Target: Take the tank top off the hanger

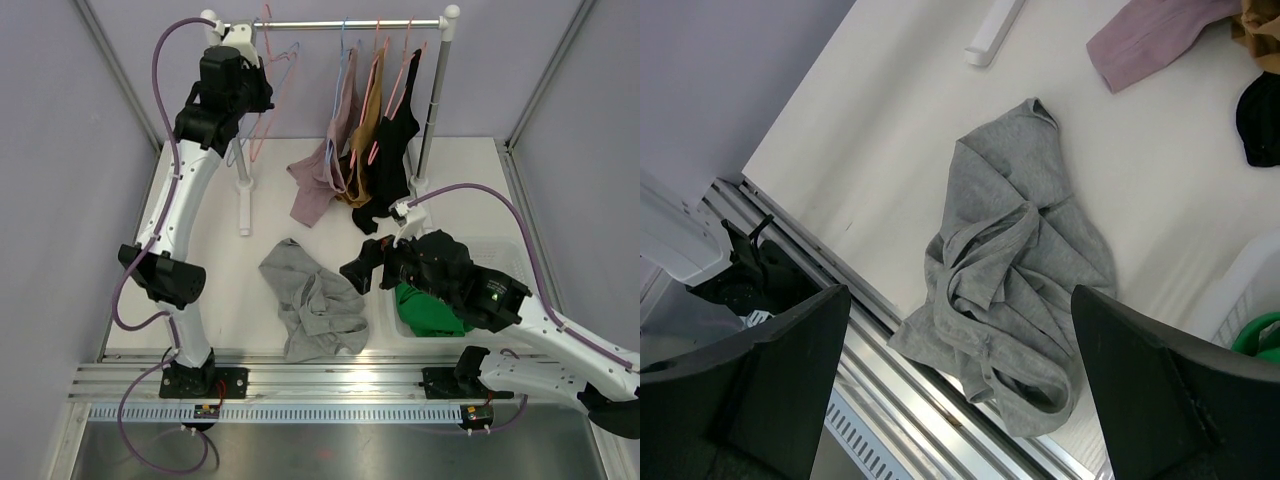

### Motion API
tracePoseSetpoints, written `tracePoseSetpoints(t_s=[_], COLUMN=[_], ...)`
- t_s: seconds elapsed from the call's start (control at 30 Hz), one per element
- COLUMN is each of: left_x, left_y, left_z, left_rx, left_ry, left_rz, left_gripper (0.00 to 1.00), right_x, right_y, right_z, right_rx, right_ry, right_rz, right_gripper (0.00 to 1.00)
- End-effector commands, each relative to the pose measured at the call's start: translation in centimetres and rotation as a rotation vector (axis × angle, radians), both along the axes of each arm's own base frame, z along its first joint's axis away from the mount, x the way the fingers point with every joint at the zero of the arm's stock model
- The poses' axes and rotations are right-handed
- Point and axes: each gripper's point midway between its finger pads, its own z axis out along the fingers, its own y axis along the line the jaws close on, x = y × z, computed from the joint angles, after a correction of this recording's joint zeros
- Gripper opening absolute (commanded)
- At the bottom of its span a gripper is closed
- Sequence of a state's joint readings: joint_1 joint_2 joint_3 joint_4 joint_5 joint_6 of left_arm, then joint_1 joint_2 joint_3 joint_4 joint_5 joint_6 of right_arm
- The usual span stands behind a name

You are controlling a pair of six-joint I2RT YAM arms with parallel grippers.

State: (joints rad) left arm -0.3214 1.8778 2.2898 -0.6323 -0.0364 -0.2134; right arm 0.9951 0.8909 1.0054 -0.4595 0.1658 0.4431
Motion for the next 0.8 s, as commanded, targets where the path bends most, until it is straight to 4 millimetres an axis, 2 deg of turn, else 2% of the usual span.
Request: tracePoseSetpoints(t_s=[0.0,0.13,0.27,0.4,0.43,0.47,0.57,0.6,0.67,0.7,0.77], left_x=[1.3,1.1,0.8,0.6,0.5,0.2,-0.6,-1.4,-2.6,-3.7,-5.1], left_y=[1.3,3.0,4.3,4.2,4.0,3.9,3.8,3.9,3.8,4.0,3.7], left_z=[1.1,0.1,0.3,0.3,0.6,0.9,1.6,2.4,3.2,4.1,4.9], left_rx=[0.001,-0.003,-0.017,-0.028,-0.034,-0.043,-0.054,-0.061,-0.070,-0.077,-0.095], left_ry=[-0.049,-0.028,-0.030,-0.018,-0.023,-0.025,-0.030,-0.040,-0.047,-0.062,-0.074], left_rz=[0.033,0.090,0.130,0.113,0.101,0.093,0.077,0.073,0.057,0.049,0.019], left_gripper=[0.00,0.00,0.00,0.02,0.09,0.21,0.31,0.42,0.52,0.62,0.72], right_x=[-0.2,0.1,0.3,0.7,0.8,1.0,1.4,1.5,1.8,1.8,1.9], right_y=[-0.1,0.3,1.1,2.1,2.5,2.9,3.4,3.5,4.0,4.5,5.0], right_z=[0.9,0.5,-0.2,-1.4,-2.2,-2.8,-4.0,-4.4,-6.1,-7.2,-8.4], right_rx=[0.015,0.000,-0.007,-0.035,-0.054,-0.070,-0.102,-0.116,-0.165,-0.196,-0.219], right_ry=[-0.033,-0.037,-0.029,-0.007,0.006,0.015,0.035,0.044,0.071,0.094,0.120], right_rz=[0.012,0.014,0.028,0.045,0.052,0.053,0.052,0.049,0.059,0.070,0.084], right_gripper=[1.00,0.99,1.00,0.99,0.99,0.99,1.00,0.99,0.99,0.99,0.99])
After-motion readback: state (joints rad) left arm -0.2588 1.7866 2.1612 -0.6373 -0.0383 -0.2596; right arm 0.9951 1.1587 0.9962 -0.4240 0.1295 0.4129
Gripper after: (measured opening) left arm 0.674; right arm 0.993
